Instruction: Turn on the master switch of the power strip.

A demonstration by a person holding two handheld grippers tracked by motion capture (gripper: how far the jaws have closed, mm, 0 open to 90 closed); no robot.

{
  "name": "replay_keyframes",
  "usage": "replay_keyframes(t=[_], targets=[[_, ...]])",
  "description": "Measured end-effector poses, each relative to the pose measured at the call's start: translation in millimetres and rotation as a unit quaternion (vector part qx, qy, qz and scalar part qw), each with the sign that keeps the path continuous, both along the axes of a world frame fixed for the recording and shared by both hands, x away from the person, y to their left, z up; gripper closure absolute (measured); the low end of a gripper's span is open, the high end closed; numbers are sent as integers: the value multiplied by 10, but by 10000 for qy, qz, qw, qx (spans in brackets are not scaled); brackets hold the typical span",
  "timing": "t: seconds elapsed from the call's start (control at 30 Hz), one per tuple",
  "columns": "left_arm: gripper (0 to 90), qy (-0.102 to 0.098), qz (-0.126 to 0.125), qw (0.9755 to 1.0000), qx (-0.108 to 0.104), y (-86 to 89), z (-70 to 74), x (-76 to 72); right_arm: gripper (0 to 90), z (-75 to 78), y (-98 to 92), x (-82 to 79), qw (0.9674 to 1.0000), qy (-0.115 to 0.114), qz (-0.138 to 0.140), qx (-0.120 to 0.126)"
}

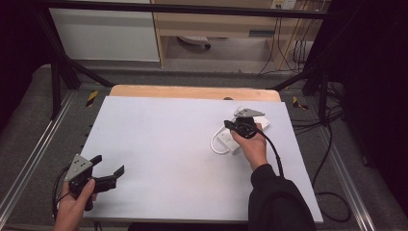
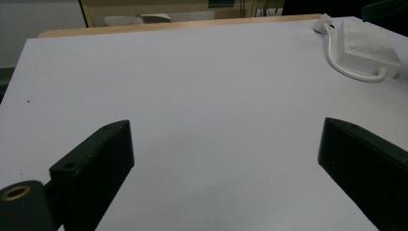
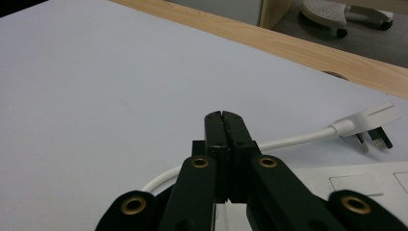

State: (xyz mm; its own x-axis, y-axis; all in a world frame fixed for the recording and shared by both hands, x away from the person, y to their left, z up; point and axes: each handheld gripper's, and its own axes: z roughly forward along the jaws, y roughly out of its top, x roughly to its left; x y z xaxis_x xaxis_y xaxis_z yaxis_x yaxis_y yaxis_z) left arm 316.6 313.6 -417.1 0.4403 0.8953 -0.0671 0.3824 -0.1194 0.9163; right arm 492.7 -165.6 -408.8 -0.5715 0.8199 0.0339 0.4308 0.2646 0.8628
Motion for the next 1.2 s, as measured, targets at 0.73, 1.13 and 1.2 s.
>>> replay_keyframes(t=[0.73, 1.13, 1.2], targets=[[53, -23, -9, 10000, 2, 1, 5, -8, 900, -179, 49, -24, 9997, 191, 49, -158], [53, -22, -11, 10000, 6, -3, 4, -7, 900, -245, -5, -95, 9996, 269, -34, -41], [53, -19, -21, 10000, 13, -3, 3, -6, 900, -254, -2, -98, 9996, 283, -46, -49]])
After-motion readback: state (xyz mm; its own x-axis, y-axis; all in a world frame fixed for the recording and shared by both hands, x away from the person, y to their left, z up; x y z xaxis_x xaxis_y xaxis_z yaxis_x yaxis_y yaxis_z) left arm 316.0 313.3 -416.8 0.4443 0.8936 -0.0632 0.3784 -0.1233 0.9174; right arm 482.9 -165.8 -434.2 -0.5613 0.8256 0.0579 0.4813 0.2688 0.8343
